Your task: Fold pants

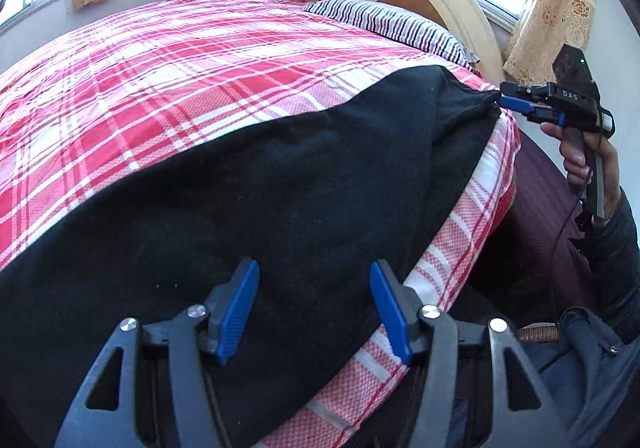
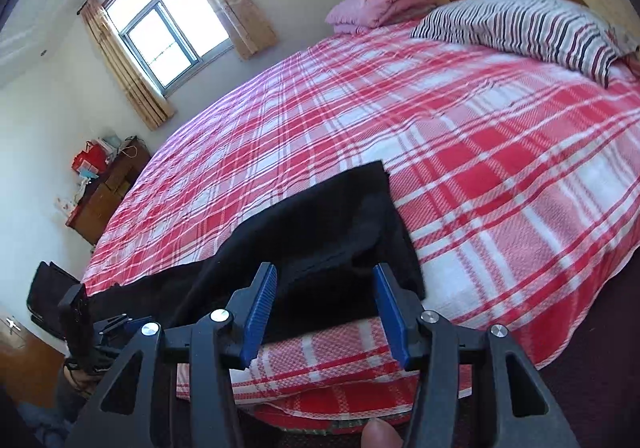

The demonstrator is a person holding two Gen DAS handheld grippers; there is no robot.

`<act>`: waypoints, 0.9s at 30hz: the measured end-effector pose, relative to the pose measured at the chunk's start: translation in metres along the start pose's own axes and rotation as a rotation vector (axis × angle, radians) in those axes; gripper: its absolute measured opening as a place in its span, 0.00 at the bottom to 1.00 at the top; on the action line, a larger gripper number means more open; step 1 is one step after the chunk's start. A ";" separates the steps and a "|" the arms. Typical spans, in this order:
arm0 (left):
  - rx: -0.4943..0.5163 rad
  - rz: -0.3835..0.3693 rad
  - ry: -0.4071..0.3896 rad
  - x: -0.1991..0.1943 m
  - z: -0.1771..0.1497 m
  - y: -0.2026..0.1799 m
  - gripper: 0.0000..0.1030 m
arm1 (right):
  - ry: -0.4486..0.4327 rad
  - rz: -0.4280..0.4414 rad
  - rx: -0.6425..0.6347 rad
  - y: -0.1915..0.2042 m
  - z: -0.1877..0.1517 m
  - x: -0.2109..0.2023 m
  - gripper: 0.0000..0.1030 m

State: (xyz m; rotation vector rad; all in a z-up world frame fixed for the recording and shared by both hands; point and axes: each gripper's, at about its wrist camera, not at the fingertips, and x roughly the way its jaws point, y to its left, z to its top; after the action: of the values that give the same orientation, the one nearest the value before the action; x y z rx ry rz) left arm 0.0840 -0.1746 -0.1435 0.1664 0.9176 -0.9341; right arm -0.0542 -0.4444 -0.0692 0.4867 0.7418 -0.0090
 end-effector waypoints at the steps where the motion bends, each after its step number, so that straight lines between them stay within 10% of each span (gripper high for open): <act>1: -0.005 -0.003 -0.008 -0.001 -0.002 0.000 0.61 | 0.001 0.006 0.012 0.000 0.000 0.003 0.47; 4: -0.014 -0.011 -0.015 0.001 -0.003 0.000 0.63 | 0.003 -0.029 0.035 -0.003 0.000 0.014 0.17; 7: -0.015 -0.015 -0.020 0.005 0.000 0.001 0.64 | 0.008 -0.021 0.059 -0.007 0.000 0.021 0.08; 14: -0.035 -0.037 -0.026 0.007 0.001 0.005 0.64 | -0.175 0.019 -0.006 0.008 0.013 -0.036 0.07; 22: -0.031 -0.044 -0.023 0.005 -0.001 0.006 0.64 | 0.028 -0.132 -0.044 -0.017 0.006 -0.010 0.08; 27: -0.039 -0.057 -0.018 0.004 -0.003 0.008 0.64 | -0.013 -0.235 -0.043 -0.030 0.008 -0.029 0.32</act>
State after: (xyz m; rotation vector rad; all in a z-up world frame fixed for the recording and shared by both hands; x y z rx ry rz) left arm 0.0895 -0.1705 -0.1499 0.0984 0.9270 -0.9679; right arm -0.0764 -0.4794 -0.0583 0.3555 0.7821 -0.2151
